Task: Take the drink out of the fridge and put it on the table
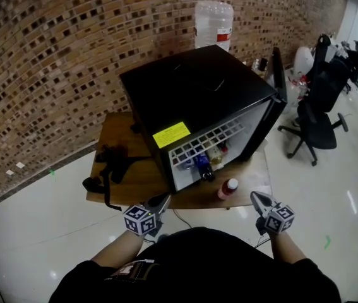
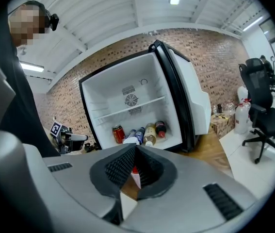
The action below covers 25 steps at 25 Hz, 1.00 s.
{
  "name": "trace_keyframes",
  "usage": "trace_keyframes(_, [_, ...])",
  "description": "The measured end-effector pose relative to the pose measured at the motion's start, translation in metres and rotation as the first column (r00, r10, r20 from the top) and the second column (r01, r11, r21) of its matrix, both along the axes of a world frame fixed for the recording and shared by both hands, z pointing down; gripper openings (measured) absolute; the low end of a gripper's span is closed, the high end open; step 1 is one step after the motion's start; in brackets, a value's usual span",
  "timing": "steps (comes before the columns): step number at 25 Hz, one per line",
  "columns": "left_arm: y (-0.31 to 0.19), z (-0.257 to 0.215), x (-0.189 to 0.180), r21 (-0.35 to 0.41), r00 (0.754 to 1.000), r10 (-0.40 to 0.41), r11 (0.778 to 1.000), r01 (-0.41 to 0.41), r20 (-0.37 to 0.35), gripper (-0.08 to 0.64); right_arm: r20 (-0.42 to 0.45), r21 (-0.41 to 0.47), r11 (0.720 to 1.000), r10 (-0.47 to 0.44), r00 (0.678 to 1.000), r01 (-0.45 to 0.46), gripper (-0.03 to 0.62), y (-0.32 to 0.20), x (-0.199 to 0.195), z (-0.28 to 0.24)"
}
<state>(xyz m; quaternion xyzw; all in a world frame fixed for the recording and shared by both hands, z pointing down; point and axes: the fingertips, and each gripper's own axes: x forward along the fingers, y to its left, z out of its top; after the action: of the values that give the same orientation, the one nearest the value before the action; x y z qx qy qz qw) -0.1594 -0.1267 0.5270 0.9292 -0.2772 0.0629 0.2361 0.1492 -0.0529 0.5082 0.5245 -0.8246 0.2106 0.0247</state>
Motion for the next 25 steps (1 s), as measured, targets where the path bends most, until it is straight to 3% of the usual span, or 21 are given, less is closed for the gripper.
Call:
trace_keyframes(13, [0.002, -0.009, 0.021, 0.015, 0.999, 0.047, 0.999, -0.047, -0.016, 0.008, -0.016, 0.011, 0.998, -0.066, 0.998, 0.066, 0.005, -0.006, -0.017, -0.001])
trace_keyframes(25, [0.001, -0.007, 0.012, 0.002, 0.999, 0.042, 0.999, -0.042, -0.009, 0.008, -0.023, 0.003, 0.996, -0.088, 0.996, 0.088, 0.005, -0.011, -0.023, 0.001])
